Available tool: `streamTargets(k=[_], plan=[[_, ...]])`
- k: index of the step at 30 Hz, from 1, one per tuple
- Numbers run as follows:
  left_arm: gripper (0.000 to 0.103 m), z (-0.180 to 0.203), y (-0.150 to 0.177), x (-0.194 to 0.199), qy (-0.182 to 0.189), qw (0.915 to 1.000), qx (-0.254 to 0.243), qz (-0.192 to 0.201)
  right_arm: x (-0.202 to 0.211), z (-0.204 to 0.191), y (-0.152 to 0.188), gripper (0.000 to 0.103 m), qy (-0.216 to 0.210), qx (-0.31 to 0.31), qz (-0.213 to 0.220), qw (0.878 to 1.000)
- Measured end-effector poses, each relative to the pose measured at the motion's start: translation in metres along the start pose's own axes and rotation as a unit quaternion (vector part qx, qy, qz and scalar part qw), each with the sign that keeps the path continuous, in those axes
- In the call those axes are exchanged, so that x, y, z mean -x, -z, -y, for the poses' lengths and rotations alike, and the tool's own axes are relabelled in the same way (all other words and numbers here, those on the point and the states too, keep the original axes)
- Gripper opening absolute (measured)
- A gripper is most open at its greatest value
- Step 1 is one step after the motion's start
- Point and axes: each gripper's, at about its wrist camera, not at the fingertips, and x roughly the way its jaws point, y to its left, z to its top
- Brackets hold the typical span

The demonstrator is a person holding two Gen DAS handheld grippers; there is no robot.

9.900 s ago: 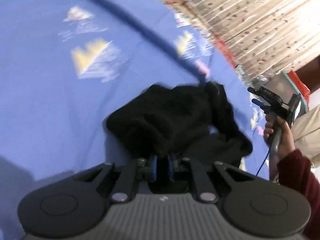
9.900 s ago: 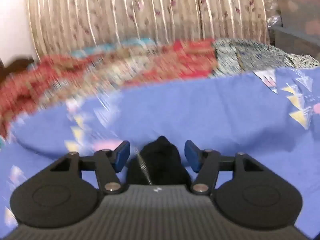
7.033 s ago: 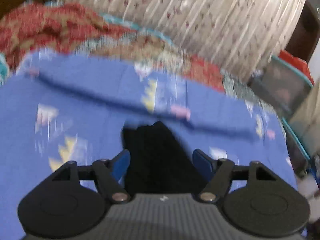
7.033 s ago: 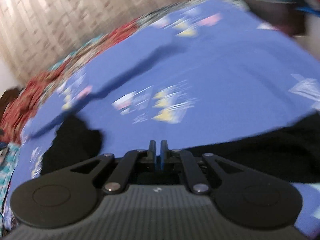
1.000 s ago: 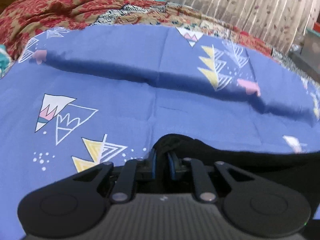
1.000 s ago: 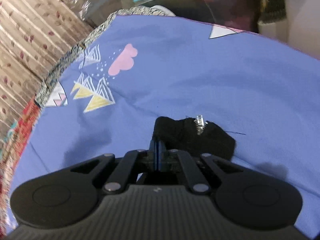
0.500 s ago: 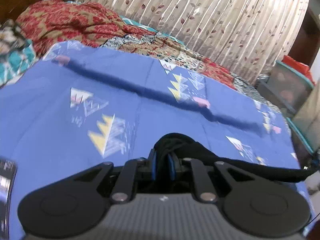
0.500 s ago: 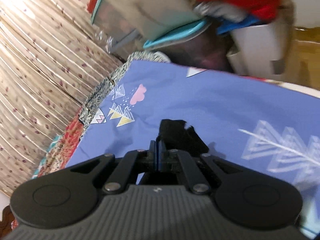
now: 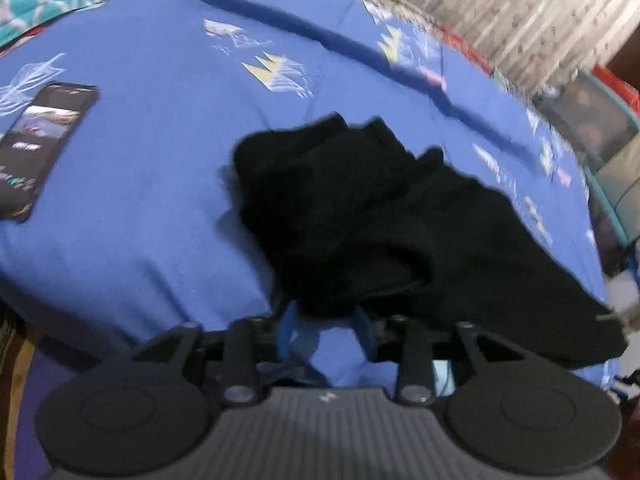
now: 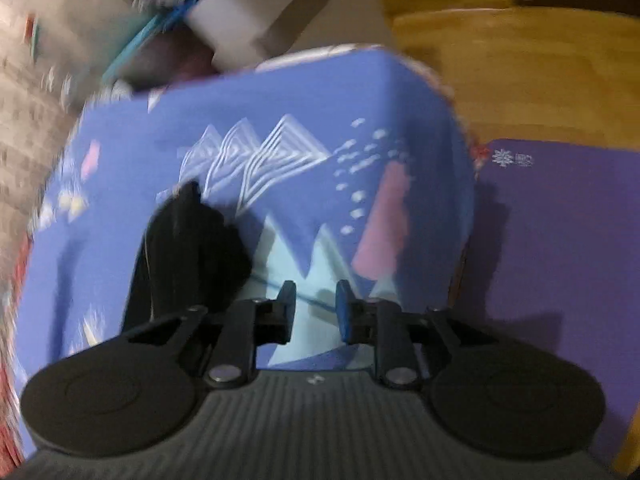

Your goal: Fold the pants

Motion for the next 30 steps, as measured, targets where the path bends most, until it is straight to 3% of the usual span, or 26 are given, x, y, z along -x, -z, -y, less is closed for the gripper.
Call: streamTargets(k=[3, 7, 10, 11, 12, 14, 16, 18, 19, 20, 22, 23, 25, 27, 28, 30], plan=[[0.042, -0.022, -0.009, 0.030, 0.012, 0.9985, 0.025, 0.048, 0.014, -0.049, 0.002, 0.025, -0.034, 0.106, 0.019, 0.994], [0.043, -0.039, -0.064, 0.042, 0.014, 0.9951, 0.040, 0.089, 0.020, -0.145, 0.019, 0.027, -0.131, 0.239, -0.040, 0.961], [0.045, -0.013, -0.109, 0.015, 0.010, 0.9956, -0.036, 0.086, 0.022, -0.219, 0.068, 0.028, -0.196, 0.323, -0.124, 0.917], [0.052, -0.005, -0.120, 0.003, 0.008, 0.9954, -0.056, 0.077, 0.022, -0.235, 0.088, 0.028, -0.209, 0.347, -0.148, 0.902], [0.058, 0.003, -0.130, -0.014, 0.012, 0.9955, -0.074, 0.059, 0.022, -0.249, 0.112, 0.029, -0.219, 0.371, -0.171, 0.886], [0.082, 0.016, -0.147, -0.054, 0.024, 0.9950, -0.097, -0.003, 0.020, -0.269, 0.165, 0.030, -0.230, 0.416, -0.219, 0.852], [0.082, 0.027, -0.155, -0.091, 0.016, 0.9915, -0.119, -0.050, 0.019, -0.278, 0.212, 0.030, -0.236, 0.452, -0.243, 0.825], [0.075, 0.031, -0.155, -0.116, 0.034, 0.9883, -0.123, -0.084, 0.014, -0.278, 0.248, 0.034, -0.231, 0.481, -0.263, 0.804], [0.049, 0.032, -0.154, -0.128, 0.042, 0.9869, -0.121, -0.098, 0.011, -0.277, 0.265, 0.041, -0.227, 0.495, -0.268, 0.795], [0.011, 0.032, -0.146, -0.131, 0.039, 0.9863, -0.124, -0.102, 0.015, -0.276, 0.275, 0.045, -0.234, 0.519, -0.241, 0.786], [0.010, 0.024, -0.143, -0.131, 0.030, 0.9904, -0.104, -0.086, 0.023, -0.283, 0.287, 0.048, -0.243, 0.566, -0.213, 0.758], [0.009, 0.014, -0.145, -0.120, 0.025, 0.9945, -0.084, -0.058, 0.022, -0.288, 0.290, 0.048, -0.242, 0.579, -0.207, 0.751], [0.009, -0.009, -0.160, -0.090, 0.016, 0.9987, -0.041, 0.025, 0.014, -0.298, 0.292, 0.048, -0.241, 0.570, -0.214, 0.755], [0.006, -0.042, -0.169, -0.054, 0.002, 0.9917, 0.019, 0.127, 0.002, -0.307, 0.291, 0.048, -0.244, 0.544, -0.226, 0.770], [0.007, -0.055, -0.172, -0.047, -0.011, 0.9877, 0.044, 0.150, 0.001, -0.301, 0.283, 0.049, -0.246, 0.535, -0.230, 0.775], [0.004, -0.071, -0.173, -0.056, -0.057, 0.9872, 0.065, 0.134, -0.007, -0.309, 0.285, 0.052, -0.250, 0.525, -0.234, 0.780]])
